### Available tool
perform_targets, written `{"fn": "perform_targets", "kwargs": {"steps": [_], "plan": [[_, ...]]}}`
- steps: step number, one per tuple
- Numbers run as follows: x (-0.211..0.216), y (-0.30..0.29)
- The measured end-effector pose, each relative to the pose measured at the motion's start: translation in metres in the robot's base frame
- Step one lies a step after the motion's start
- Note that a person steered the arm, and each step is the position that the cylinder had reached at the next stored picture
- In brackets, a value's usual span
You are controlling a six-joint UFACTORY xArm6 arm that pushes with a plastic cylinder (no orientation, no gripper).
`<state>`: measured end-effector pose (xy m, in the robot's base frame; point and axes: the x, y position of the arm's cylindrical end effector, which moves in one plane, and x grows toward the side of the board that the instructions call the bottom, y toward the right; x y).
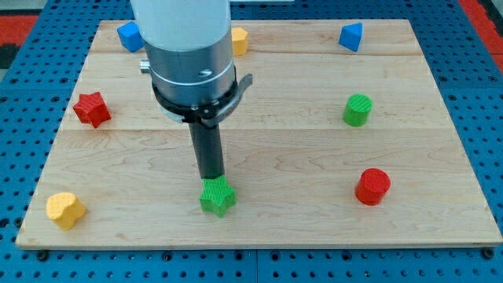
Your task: Drag the yellow heart horizontal to the green star
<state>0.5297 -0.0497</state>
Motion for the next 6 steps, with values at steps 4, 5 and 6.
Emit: {"fn": "perform_targets", "kwargs": {"steps": [4, 5, 6], "plan": [[0.088, -0.207], [0.080, -0.250], [0.070, -0.222]]}}
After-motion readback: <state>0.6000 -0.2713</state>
